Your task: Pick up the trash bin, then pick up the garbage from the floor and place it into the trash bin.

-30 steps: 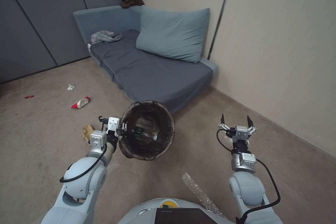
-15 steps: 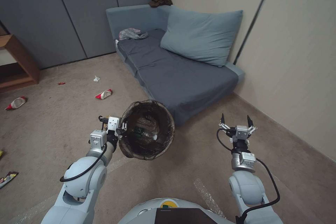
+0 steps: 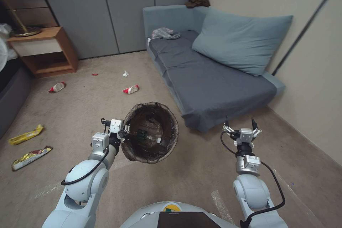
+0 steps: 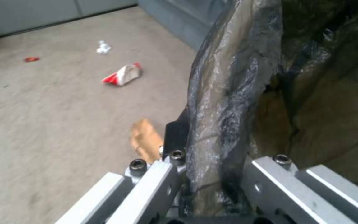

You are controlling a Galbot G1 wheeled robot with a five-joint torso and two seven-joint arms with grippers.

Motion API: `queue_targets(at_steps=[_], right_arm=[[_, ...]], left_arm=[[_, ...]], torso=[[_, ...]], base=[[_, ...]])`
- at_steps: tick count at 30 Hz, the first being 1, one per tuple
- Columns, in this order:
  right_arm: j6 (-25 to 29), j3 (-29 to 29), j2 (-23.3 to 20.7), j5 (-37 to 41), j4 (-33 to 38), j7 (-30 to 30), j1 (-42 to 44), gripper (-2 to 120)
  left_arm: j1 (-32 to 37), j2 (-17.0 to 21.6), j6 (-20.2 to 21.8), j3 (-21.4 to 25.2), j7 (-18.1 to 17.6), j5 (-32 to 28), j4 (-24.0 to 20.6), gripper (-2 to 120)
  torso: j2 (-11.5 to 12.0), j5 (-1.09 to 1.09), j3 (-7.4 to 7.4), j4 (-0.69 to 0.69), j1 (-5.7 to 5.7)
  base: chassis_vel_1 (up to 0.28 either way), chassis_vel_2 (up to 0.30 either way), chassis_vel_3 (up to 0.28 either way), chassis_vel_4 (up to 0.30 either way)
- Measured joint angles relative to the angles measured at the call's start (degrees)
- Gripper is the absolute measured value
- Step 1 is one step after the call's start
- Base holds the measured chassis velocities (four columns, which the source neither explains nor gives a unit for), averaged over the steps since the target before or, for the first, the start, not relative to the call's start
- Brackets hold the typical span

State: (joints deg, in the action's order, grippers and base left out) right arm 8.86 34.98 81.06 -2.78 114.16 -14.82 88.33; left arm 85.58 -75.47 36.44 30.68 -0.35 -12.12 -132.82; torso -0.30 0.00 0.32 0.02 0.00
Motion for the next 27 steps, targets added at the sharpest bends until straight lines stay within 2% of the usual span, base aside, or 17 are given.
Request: queue_targets(at_steps=[27], right_arm=[[0.16,-0.04,-0.01,-0.11,-0.45,0.10,0.07,100]], left_arm=[[-0.17,0.45,0.00,-0.13,0.00,-0.65,0.15,2]], torso=[[-0.01,0.00,0.00,0.00,0.00]], base=[[0.113,0.112,0.113,0.117]])
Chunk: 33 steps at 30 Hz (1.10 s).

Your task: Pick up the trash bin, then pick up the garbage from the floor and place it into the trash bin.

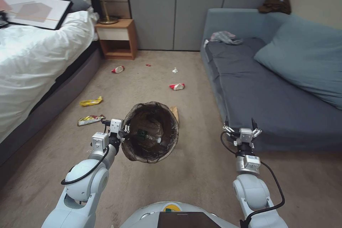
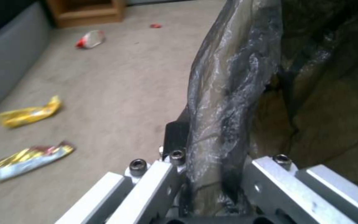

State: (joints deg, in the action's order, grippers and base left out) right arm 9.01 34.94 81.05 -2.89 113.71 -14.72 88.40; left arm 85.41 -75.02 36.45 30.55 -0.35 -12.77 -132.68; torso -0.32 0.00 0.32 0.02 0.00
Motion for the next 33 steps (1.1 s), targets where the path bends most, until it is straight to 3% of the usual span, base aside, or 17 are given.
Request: queue_targets(at_steps=[16,33], right_arm=[[0.43,0.20,0.43,0.07,-1.26,-0.18,-1.11,100],[0.61,0.43,1.02,2.18,-1.16,0.48,-1.39,100]], left_arm=[[-0.15,-0.20,-0.46,0.29,-0.78,-1.11,0.30,2],[0.36,-0.37,-1.01,0.18,-0.11,1.17,0.31,2]], torso=[[0.00,-0.01,0.00,-0.02,0.00],[0.00,0.00,0.00,0.00,0.00]], base=[[0.108,0.106,0.117,0.113],[0.004,0.001,0.002,0.004]])
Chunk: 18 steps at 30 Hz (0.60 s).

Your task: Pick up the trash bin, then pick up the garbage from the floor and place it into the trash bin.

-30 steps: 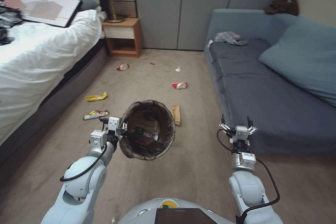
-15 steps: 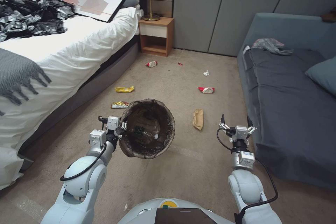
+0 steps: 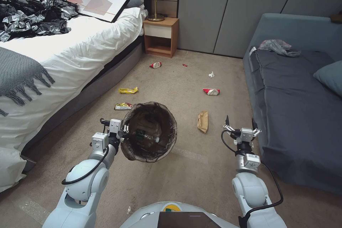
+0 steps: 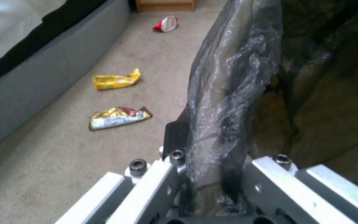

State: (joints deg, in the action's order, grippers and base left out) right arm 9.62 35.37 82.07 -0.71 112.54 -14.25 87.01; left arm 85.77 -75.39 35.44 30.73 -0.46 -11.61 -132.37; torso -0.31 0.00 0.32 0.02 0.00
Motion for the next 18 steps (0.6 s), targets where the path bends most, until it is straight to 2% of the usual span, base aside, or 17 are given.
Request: queue_targets(at_steps=[8,18], right_arm=[[0.04,-0.52,-0.10,0.15,-0.18,0.12,-0.02,100],[-0.02,-0.80,-0.28,0.31,-0.10,-0.20,0.10,100]], left_arm=[[0.23,0.35,-0.09,0.12,0.15,0.34,-0.34,2],[0.30,0.40,-0.07,-0.04,0.38,0.71,-0.37,2]], torso=[[0.00,0.00,-0.01,0.00,0.00],[0.01,-0.01,0.00,-0.02,0.00]], base=[[-0.046,0.039,0.055,-0.048],[-0.198,0.205,0.212,-0.219]])
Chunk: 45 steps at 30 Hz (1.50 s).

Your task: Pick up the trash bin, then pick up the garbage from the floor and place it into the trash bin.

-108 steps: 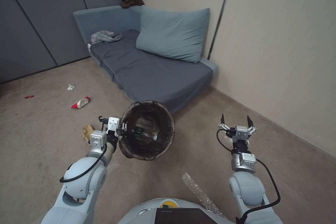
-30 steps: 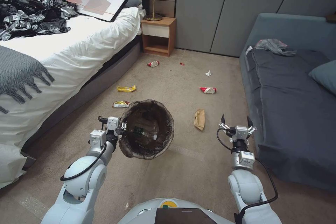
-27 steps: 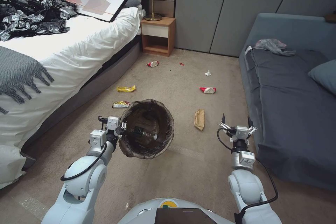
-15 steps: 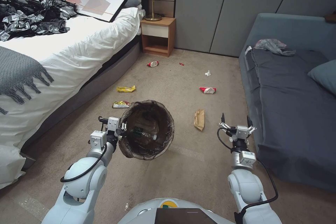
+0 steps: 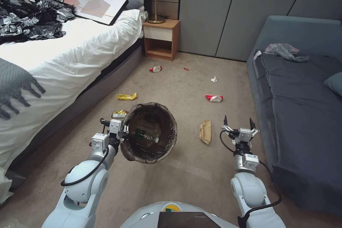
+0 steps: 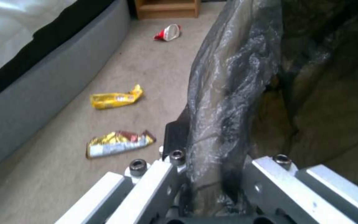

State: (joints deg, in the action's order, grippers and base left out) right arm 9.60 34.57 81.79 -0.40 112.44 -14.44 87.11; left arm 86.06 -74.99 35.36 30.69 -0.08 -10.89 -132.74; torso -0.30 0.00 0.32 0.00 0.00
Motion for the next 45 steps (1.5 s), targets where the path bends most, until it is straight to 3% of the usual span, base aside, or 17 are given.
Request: queue_targets(at_steps=[27,30,33,36,45], right_arm=[[-0.56,-0.40,-0.08,-0.74,-0.53,-2.63,-0.48,100],[-2.13,-0.62,-0.23,-0.26,-0.44,-3.73,-0.47,100],[-9.07,-1.43,-1.24,1.65,1.48,-5.77,-0.09,100],[-12.07,-1.92,-1.77,2.55,1.97,-6.70,0.07,100],[-12.18,-2.52,-1.60,2.22,1.28,-6.61,1.06,100]], left_arm=[[-0.11,-0.07,-0.53,0.32,0.22,0.27,0.91,2],[-0.26,-0.13,-0.57,0.38,0.22,0.28,0.99,2],[-0.41,-0.24,-0.57,0.55,0.23,0.23,1.08,2],[-0.48,-0.51,-0.68,0.61,0.24,0.23,1.37,2],[-0.83,-0.93,-0.87,0.62,0.31,0.43,1.84,2]], torso=[[0.00,0.01,0.02,0.00,-0.02],[0.00,-0.01,0.02,0.01,-0.02],[0.00,0.01,0.00,0.02,-0.01],[-0.01,0.01,-0.02,0.02,0.00],[-0.01,0.00,0.00,0.01,0.00]], base=[[-0.326,0.328,0.330,-0.332],[-0.185,0.162,0.159,-0.139],[-0.017,0.028,0.021,-0.036],[0.020,-0.023,-0.027,0.021],[0.013,-0.015,-0.018,0.014]])
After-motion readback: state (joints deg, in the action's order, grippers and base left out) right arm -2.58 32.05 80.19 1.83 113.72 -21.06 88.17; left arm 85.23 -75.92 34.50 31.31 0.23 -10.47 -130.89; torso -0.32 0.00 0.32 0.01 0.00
